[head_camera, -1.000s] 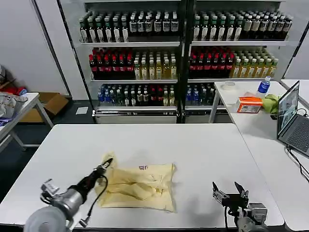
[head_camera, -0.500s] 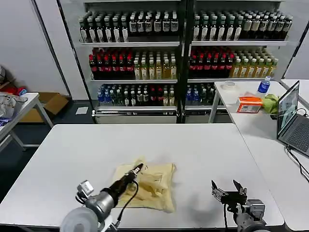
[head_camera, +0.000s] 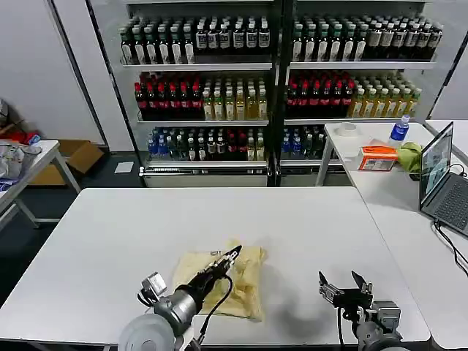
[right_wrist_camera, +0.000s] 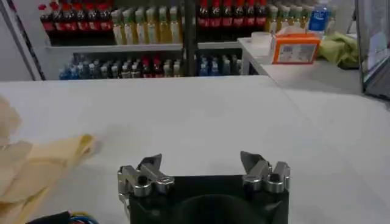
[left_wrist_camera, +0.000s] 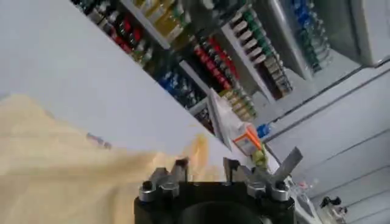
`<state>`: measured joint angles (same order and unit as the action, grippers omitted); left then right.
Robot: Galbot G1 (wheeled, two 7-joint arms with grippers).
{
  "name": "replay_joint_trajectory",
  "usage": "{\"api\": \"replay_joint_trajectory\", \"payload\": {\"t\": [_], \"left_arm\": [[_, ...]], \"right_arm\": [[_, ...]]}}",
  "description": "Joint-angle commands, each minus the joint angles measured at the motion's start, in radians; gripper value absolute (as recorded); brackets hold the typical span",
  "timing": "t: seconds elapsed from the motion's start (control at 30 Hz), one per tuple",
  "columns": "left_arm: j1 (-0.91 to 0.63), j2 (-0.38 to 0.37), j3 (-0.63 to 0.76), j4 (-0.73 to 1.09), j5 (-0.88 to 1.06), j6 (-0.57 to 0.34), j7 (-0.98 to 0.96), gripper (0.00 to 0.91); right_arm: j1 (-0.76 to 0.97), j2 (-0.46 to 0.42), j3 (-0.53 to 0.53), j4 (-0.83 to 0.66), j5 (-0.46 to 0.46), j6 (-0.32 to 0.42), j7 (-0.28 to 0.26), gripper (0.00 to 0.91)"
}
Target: Fold and organize the clothes.
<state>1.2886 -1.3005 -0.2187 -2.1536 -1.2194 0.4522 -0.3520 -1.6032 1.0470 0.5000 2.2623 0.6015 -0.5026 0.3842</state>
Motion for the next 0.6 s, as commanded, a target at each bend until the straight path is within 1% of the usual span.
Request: {"api": "replay_joint_trajectory", "payload": {"t": [0.03,0.13,0.2,0.33,0.43,0.6], "left_arm": [[0.021,-0.039,0.022,-0.056,0.066,-0.008,0.019,0.907],[0.063,-0.024,-0.021,-0.078,0.066,-0.003,0.021,0.907],[0.089,-0.006,-0.088,-0.084,0.074,-0.002,0.020,0.907],[0.151,0.060,-0.230,-0.067,0.183,-0.003,0.041,0.907],[0.216,0.100,-0.303,-0.039,0.256,-0.007,0.055,0.907],[0.243,0.115,-0.339,0.009,0.290,-0.014,0.075,0.907]], "right_arm": [[-0.002,0.001,-0.003,0.007,-0.003,0.001,-0.001,0.907],[0.002,-0.001,-0.009,0.010,-0.002,0.000,-0.001,0.907],[0.008,-0.002,-0.015,0.012,-0.002,0.000,-0.001,0.907],[0.013,-0.005,-0.022,0.009,-0.001,0.001,-0.003,0.907],[0.015,-0.005,-0.025,0.005,-0.001,0.002,-0.005,0.907],[0.020,-0.005,-0.031,0.005,-0.001,0.002,-0.005,0.907]]}}
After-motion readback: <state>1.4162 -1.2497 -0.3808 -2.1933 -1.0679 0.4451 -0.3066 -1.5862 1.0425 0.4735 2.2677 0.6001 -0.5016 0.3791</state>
